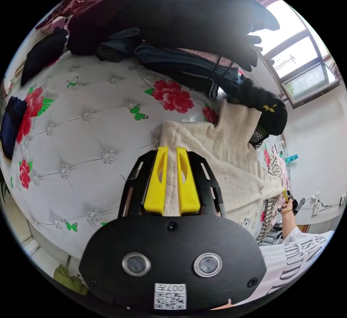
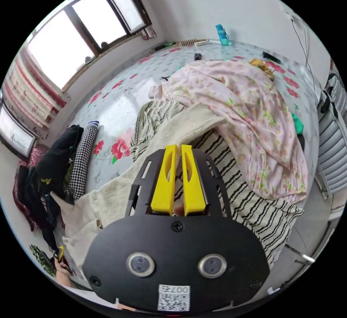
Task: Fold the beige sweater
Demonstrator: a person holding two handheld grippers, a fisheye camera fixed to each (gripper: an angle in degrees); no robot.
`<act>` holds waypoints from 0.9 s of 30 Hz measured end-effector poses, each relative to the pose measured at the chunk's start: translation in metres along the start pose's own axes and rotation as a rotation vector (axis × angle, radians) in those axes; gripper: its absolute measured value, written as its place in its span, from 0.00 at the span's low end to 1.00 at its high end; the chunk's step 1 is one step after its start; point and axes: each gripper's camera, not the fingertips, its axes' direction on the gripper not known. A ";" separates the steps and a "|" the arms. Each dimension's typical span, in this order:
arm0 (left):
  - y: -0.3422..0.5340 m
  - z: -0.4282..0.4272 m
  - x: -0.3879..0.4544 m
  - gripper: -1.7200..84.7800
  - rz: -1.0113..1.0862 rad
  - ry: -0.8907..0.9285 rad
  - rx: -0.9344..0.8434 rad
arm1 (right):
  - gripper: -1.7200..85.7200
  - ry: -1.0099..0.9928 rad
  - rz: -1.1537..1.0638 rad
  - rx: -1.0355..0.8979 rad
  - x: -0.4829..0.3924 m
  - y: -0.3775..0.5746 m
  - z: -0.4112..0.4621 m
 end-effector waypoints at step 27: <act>-0.086 -0.032 -0.086 0.16 0.330 0.329 -0.001 | 0.11 -0.541 -1.057 -0.293 -0.644 0.327 0.055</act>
